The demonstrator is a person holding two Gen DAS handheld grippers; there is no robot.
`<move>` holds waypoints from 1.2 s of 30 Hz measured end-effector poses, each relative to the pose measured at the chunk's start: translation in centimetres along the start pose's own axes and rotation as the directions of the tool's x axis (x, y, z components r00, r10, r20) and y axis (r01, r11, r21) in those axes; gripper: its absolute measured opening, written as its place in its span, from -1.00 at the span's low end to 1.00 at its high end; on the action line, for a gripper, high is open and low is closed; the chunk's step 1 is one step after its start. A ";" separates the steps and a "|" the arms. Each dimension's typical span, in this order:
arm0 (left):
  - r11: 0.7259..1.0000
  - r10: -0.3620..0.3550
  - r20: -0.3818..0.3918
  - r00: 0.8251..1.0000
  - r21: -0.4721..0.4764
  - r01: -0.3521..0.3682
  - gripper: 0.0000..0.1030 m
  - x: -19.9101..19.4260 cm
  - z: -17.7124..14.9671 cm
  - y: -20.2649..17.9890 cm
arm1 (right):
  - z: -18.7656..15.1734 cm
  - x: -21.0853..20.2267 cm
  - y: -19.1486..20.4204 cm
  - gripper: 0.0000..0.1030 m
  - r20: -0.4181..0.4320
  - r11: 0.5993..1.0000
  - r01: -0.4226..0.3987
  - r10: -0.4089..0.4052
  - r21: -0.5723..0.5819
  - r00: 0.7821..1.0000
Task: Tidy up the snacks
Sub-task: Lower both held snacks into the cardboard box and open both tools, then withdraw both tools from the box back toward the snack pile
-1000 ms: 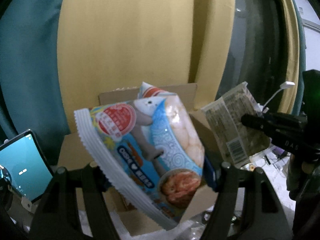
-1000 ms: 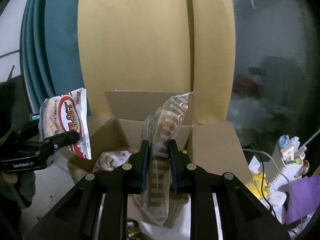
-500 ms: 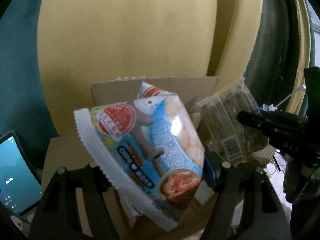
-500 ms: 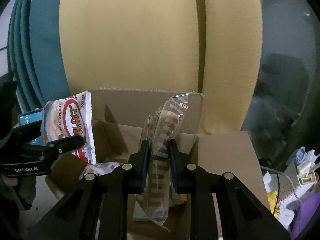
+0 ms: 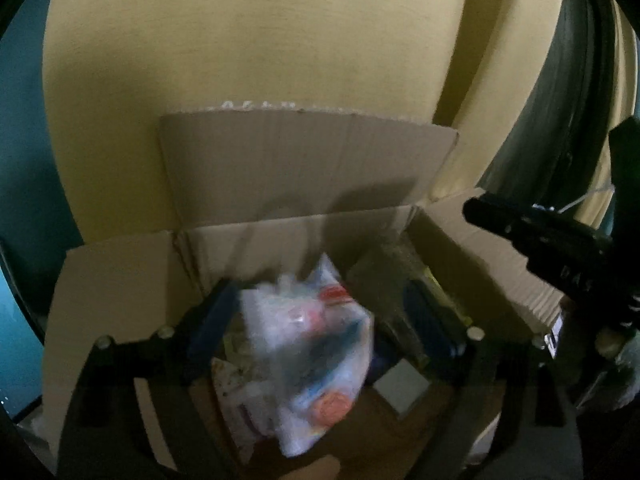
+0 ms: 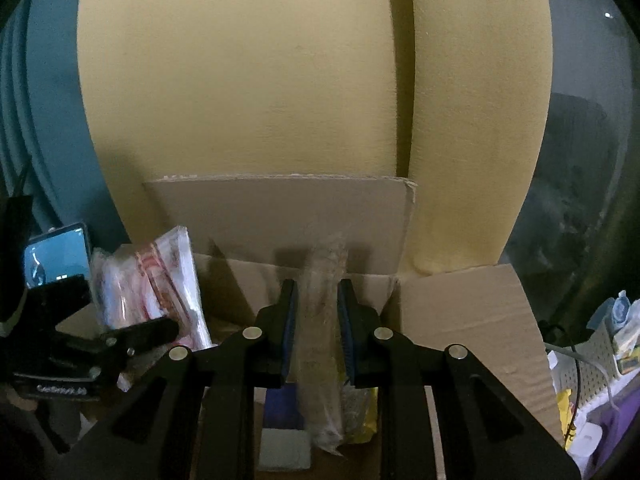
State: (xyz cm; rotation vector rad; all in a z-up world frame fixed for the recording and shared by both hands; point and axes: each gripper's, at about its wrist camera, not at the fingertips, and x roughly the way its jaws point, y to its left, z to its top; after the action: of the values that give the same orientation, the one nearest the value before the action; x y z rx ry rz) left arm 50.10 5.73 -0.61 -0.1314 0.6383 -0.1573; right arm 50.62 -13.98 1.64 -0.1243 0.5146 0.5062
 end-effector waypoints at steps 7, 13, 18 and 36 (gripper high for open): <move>1.000 -0.002 0.023 1.000 -0.010 0.002 0.71 -1.5 -0.1 0.1 | -0.2 -0.1 0.5 -0.34 -0.004 1.000 -0.004 0.004 -0.009 1.000; 1.000 -0.011 0.049 0.999 0.003 0.011 0.71 -3.1 0.1 -1.0 | -0.2 -1.1 1.0 -0.34 0.002 1.000 -0.009 0.009 -0.014 1.000; 1.000 -0.011 0.076 0.997 0.012 0.010 0.71 -5.6 -0.3 -0.7 | -0.3 -2.6 1.3 -0.34 0.014 1.000 -0.010 0.010 -0.017 1.000; 0.998 -0.030 0.149 0.988 0.055 0.022 0.71 -12.6 -1.8 -4.1 | -1.1 -8.8 2.7 -0.34 0.055 0.999 -0.009 0.011 -0.038 0.998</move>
State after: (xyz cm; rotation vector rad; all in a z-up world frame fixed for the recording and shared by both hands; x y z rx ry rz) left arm 38.57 3.96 5.99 -0.0988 0.4826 -0.1874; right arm 42.16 -15.69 5.15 -0.1429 0.4518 0.5279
